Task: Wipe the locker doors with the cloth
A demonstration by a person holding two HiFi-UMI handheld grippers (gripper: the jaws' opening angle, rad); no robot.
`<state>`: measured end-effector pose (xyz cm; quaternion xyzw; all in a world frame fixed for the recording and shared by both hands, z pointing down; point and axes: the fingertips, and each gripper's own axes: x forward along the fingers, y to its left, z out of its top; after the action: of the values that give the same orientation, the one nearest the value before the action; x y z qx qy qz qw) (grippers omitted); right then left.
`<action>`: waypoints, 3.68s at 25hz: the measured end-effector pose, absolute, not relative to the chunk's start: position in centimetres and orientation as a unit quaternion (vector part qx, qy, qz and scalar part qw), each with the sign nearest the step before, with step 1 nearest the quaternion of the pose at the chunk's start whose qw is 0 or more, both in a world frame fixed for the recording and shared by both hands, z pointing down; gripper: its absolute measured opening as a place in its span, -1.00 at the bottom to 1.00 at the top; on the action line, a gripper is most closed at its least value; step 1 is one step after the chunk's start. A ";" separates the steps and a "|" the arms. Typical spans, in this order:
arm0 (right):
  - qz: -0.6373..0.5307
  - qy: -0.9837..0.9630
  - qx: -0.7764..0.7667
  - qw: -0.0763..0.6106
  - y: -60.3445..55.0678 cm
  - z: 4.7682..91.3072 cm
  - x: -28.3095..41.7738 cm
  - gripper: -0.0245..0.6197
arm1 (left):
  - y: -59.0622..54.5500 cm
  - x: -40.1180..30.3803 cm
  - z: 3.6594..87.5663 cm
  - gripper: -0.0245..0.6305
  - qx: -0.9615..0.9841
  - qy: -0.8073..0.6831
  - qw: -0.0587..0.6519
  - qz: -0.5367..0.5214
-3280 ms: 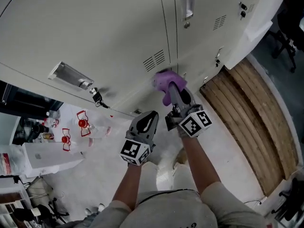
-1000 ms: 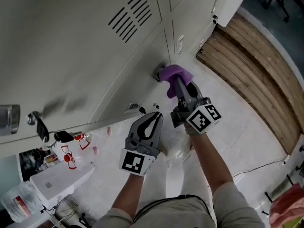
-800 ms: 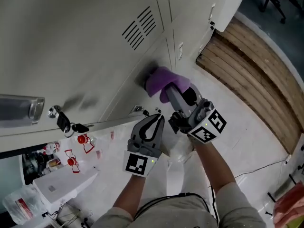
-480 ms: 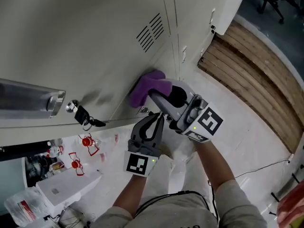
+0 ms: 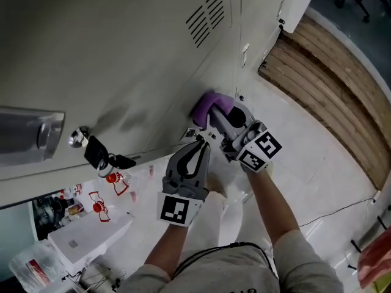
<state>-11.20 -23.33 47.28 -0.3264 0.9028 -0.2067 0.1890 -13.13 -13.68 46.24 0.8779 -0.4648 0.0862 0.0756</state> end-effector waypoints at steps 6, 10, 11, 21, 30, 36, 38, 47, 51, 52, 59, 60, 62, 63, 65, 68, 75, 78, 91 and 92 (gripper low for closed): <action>-0.281 0.866 -0.370 0.184 -23.5 55.4 -11.1 -0.77 | -13.2 -13.4 48.1 -0.87 0.879 -0.460 0.082 0.091; -0.312 0.847 -0.392 0.179 -23.4 60.2 -11.2 -0.77 | -12.7 -13.4 48.9 -0.87 0.883 -0.453 0.078 0.097; -0.319 0.842 -0.396 0.179 -23.3 61.2 -11.3 -0.77 | -12.5 -13.5 49.1 -0.87 0.883 -0.452 0.077 0.098; -0.401 0.797 -0.423 0.159 -21.5 70.6 -12.5 -0.77 | -11.3 -14.7 50.1 -0.87 0.881 -0.460 0.065 0.091; -0.388 0.813 -0.425 0.088 -19.3 72.6 -11.9 -0.77 | -9.7 -13.9 50.8 -0.87 0.884 -0.450 0.070 0.103; -0.280 0.877 -0.376 0.110 -17.0 60.7 -10.2 -0.77 | -9.7 -12.4 47.6 -0.87 0.888 -0.442 0.073 0.099; -0.236 0.899 -0.348 0.122 -16.2 55.8 -10.6 -0.77 | -9.9 -12.4 46.3 -0.87 0.886 -0.447 0.081 0.091; -0.050 0.947 -0.244 0.201 -14.7 37.4 -12.9 -0.77 | -9.2 -14.4 40.4 -0.87 0.876 -0.472 0.030 0.095; -0.001 0.955 -0.218 0.203 -14.0 33.0 -15.5 -0.77 | -8.7 -14.9 39.2 -0.87 0.878 -0.467 0.019 0.098; 0.009 0.957 -0.216 0.194 -13.9 32.8 -16.2 -0.77 | -8.6 -15.0 39.2 -0.87 0.879 -0.466 0.018 0.101; -0.064 0.955 -0.248 0.152 -15.5 40.5 -17.5 -0.77 | -8.6 -16.1 40.9 -0.87 0.876 -0.469 0.036 0.109; -0.072 0.953 -0.256 0.146 -15.8 42.2 -17.4 -0.77 | -8.6 -16.2 41.3 -0.87 0.875 -0.469 0.040 0.110; -0.092 0.949 -0.269 0.134 -16.2 45.5 -17.2 -0.77 | -8.6 -16.4 42.2 -0.87 0.876 -0.466 0.044 0.115; -0.107 0.946 -0.275 0.131 -16.5 47.0 -17.1 -0.77 | -8.6 -16.4 42.6 -0.87 0.876 -0.465 0.046 0.117; -0.145 0.937 -0.289 0.133 -17.1 49.7 -16.6 -0.78 | -8.6 -16.5 43.5 -0.87 0.877 -0.463 0.051 0.122; -0.182 0.925 -0.308 0.131 -18.1 53.0 -16.0 -0.77 | -8.7 -16.7 44.7 -0.87 0.876 -0.462 0.059 0.122; -0.244 0.903 -0.336 0.108 -18.6 60.1 -15.6 -0.77 | -8.3 -16.8 47.6 -0.87 0.879 -0.450 0.072 0.140; -0.277 0.886 -0.356 0.104 -19.0 62.9 -15.1 -0.77 | -8.3 -16.6 48.3 -0.87 0.881 -0.446 0.075 0.142; -0.378 0.834 -0.389 0.104 -18.4 69.8 -15.7 -0.77 | -8.6 -16.4 50.3 -0.87 0.883 -0.437 0.079 0.153; -0.383 0.829 -0.395 0.100 -18.3 70.2 -15.8 -0.78 | -8.6 -16.3 50.2 -0.87 0.882 -0.438 0.080 0.151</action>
<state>-15.82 -18.25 70.21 -0.3946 0.8290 -0.3835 0.0999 -16.33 -8.61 50.23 0.8824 -0.4383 0.1515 0.0800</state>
